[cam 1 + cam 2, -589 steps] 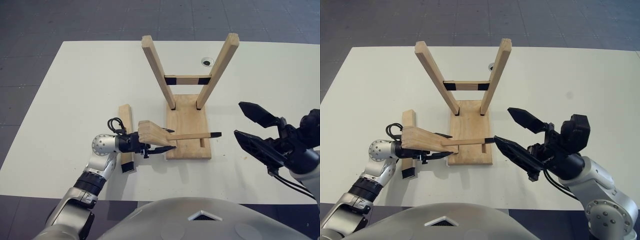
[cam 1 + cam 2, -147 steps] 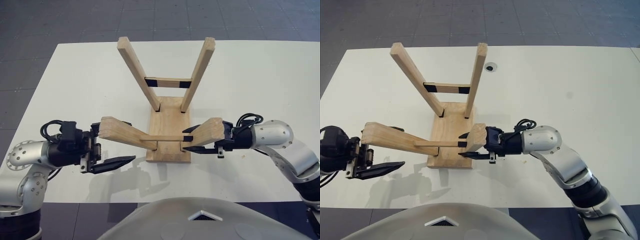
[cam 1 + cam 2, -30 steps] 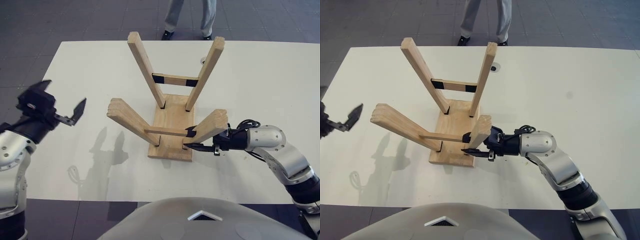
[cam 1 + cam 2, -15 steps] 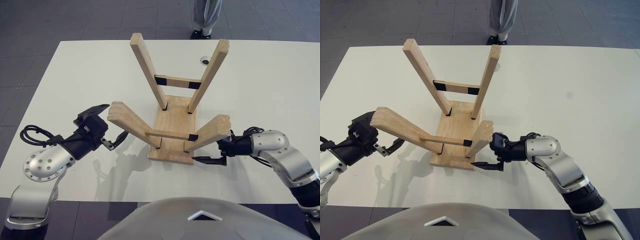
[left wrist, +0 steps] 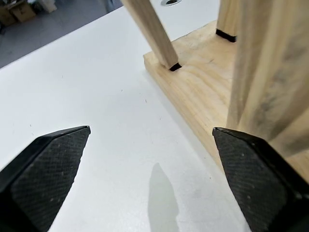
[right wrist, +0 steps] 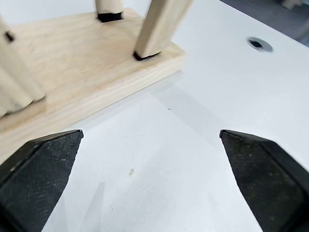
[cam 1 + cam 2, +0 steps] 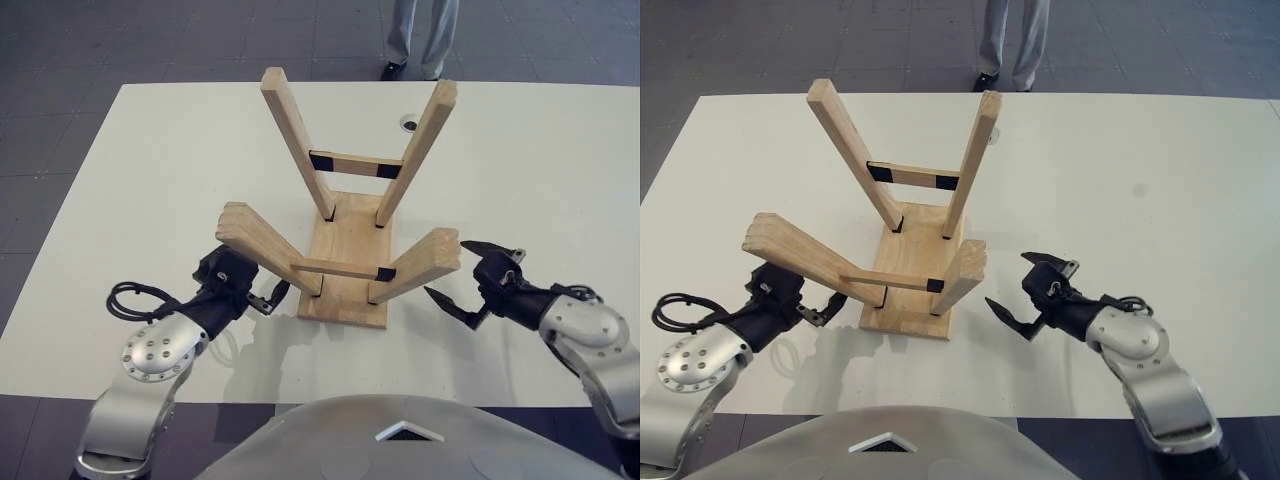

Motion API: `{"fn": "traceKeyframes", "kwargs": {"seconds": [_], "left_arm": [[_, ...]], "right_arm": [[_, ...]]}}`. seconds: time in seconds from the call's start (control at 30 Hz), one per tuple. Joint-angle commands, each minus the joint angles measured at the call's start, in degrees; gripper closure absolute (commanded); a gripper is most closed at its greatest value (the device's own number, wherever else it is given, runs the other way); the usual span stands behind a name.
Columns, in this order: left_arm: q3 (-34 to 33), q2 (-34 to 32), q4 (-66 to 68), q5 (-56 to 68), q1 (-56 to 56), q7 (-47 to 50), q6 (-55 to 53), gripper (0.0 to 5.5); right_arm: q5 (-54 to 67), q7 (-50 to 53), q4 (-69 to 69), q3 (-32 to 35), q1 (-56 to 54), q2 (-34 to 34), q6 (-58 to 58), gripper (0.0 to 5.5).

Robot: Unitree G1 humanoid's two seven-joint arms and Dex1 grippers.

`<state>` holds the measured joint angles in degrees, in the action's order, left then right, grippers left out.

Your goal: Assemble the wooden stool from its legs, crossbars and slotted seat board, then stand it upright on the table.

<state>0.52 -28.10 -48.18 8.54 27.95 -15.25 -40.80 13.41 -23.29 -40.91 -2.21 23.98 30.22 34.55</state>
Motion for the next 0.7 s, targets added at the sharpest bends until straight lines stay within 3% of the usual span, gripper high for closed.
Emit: {"fn": "traceKeyframes", "kwargs": {"seconds": [0.03,0.13,0.3,0.53,0.7], "left_arm": [[3.01,5.56,-3.21,-0.94,0.49,5.46,-5.39,0.78],[6.2,7.74,-4.19,-0.92,1.17,6.97,-7.3,0.78],[6.13,9.65,-5.22,-1.1,0.49,8.45,-8.79,0.78],[5.37,12.38,-4.98,-1.24,-2.18,9.87,-9.88,0.78],[0.95,15.06,-5.88,-1.95,-3.61,12.68,-10.67,0.78]], "right_arm": [[-2.58,11.57,-6.59,-4.13,5.91,-9.46,5.39,0.28],[-3.28,16.11,-8.47,-7.34,6.38,-14.78,4.94,0.28],[-4.08,21.31,-6.44,-4.56,3.99,-20.72,3.65,0.28],[-7.46,23.25,-7.53,-11.16,2.61,-22.21,2.14,0.28],[-8.67,23.91,-8.11,-8.16,1.63,-22.1,1.65,0.28]]}}
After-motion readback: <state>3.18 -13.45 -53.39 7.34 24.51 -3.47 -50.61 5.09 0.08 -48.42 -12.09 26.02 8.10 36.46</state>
